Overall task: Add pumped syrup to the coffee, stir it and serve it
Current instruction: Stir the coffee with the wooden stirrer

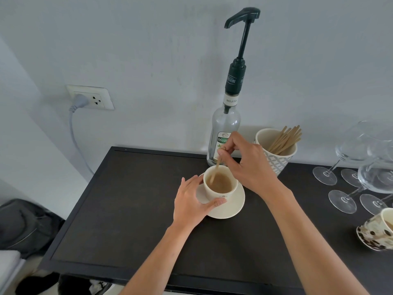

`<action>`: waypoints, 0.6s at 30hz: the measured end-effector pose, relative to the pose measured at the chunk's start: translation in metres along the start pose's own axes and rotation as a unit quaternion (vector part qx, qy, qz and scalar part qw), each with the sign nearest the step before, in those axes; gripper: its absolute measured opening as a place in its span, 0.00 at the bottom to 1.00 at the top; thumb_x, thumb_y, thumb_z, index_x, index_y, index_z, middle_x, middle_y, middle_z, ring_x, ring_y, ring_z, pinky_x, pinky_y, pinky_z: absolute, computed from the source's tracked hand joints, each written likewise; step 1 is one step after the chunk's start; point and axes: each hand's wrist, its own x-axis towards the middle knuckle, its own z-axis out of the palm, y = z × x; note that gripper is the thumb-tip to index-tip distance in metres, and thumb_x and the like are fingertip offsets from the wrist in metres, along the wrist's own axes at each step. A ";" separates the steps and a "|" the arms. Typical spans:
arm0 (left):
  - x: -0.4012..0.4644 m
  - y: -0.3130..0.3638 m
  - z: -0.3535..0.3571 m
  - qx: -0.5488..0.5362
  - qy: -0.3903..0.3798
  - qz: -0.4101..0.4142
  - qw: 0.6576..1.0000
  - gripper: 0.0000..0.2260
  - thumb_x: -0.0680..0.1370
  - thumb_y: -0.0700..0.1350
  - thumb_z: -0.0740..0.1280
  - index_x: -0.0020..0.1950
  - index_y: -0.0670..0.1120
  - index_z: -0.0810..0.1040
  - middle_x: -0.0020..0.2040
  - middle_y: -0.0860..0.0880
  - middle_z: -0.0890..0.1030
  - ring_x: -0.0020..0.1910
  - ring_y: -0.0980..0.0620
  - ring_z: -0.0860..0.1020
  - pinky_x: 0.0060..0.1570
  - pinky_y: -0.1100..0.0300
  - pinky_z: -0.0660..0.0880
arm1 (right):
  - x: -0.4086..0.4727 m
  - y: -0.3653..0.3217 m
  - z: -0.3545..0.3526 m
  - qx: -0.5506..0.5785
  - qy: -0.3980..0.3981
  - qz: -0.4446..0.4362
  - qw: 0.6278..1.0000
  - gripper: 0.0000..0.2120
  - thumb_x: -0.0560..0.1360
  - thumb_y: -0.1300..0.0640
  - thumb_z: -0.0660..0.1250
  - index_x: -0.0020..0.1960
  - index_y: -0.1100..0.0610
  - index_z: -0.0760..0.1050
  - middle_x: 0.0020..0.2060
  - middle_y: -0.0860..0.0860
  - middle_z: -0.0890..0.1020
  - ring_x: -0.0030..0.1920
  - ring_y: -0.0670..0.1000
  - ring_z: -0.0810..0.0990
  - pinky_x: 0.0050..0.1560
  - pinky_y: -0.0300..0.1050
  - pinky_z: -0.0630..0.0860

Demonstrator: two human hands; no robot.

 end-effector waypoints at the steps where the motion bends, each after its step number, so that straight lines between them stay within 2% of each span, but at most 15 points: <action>1: 0.000 0.000 0.000 0.001 0.002 0.002 1.000 0.39 0.60 0.71 0.72 0.66 0.52 0.75 0.66 0.52 0.76 0.60 0.77 0.50 0.72 0.44 0.62 | 0.001 0.002 0.000 -0.017 0.009 0.004 1.000 0.06 0.78 0.61 0.68 0.45 0.59 0.71 0.36 0.51 0.80 0.39 0.52 0.79 0.42 0.45 0.76; 4: -0.001 0.001 0.000 0.001 -0.001 -0.002 1.000 0.40 0.60 0.71 0.72 0.66 0.51 0.75 0.67 0.52 0.76 0.60 0.75 0.51 0.72 0.44 0.62 | 0.001 0.007 0.001 -0.099 0.012 -0.013 0.995 0.05 0.78 0.61 0.66 0.46 0.59 0.71 0.35 0.52 0.77 0.36 0.54 0.76 0.41 0.54 0.76; 7: -0.001 0.001 -0.001 0.004 -0.002 0.000 1.000 0.40 0.60 0.71 0.72 0.67 0.51 0.75 0.67 0.52 0.76 0.60 0.76 0.50 0.72 0.45 0.62 | 0.001 0.000 0.001 -0.006 0.002 0.011 1.000 0.08 0.77 0.62 0.69 0.44 0.57 0.70 0.34 0.49 0.80 0.38 0.49 0.80 0.42 0.39 0.76; 8: -0.001 0.001 -0.001 0.004 -0.002 0.001 1.000 0.40 0.61 0.70 0.73 0.67 0.51 0.75 0.67 0.52 0.76 0.60 0.77 0.50 0.72 0.45 0.62 | 0.001 0.000 0.002 0.001 0.010 0.007 1.000 0.09 0.77 0.62 0.70 0.43 0.57 0.70 0.35 0.49 0.81 0.38 0.49 0.80 0.42 0.39 0.76; 11: 0.000 0.001 0.000 0.005 -0.001 -0.002 1.000 0.39 0.61 0.70 0.73 0.66 0.51 0.75 0.67 0.52 0.76 0.59 0.78 0.48 0.72 0.44 0.62 | 0.002 0.005 0.002 -0.107 0.031 -0.006 0.994 0.06 0.78 0.61 0.68 0.45 0.59 0.71 0.34 0.51 0.78 0.37 0.54 0.76 0.41 0.54 0.76; 12: 0.000 0.001 0.000 0.005 -0.001 -0.004 1.000 0.39 0.60 0.70 0.73 0.67 0.52 0.75 0.67 0.53 0.76 0.59 0.78 0.48 0.72 0.44 0.62 | 0.001 0.006 0.002 -0.119 0.027 -0.011 0.992 0.05 0.78 0.61 0.67 0.46 0.59 0.71 0.34 0.51 0.77 0.37 0.54 0.75 0.42 0.55 0.75; 16: 0.000 0.000 0.000 0.005 -0.007 -0.012 1.000 0.40 0.60 0.70 0.73 0.67 0.52 0.74 0.68 0.53 0.75 0.61 0.76 0.50 0.72 0.45 0.62 | 0.001 -0.001 0.002 -0.001 0.005 0.006 1.000 0.08 0.77 0.61 0.69 0.44 0.57 0.71 0.36 0.50 0.81 0.40 0.52 0.79 0.42 0.44 0.75; 18: 0.000 0.001 0.000 0.005 -0.006 -0.012 1.000 0.39 0.60 0.70 0.73 0.67 0.52 0.74 0.67 0.53 0.75 0.60 0.76 0.50 0.72 0.45 0.62 | 0.002 0.004 0.003 -0.058 0.031 0.003 0.998 0.07 0.78 0.61 0.68 0.44 0.59 0.71 0.35 0.52 0.79 0.37 0.54 0.76 0.41 0.50 0.75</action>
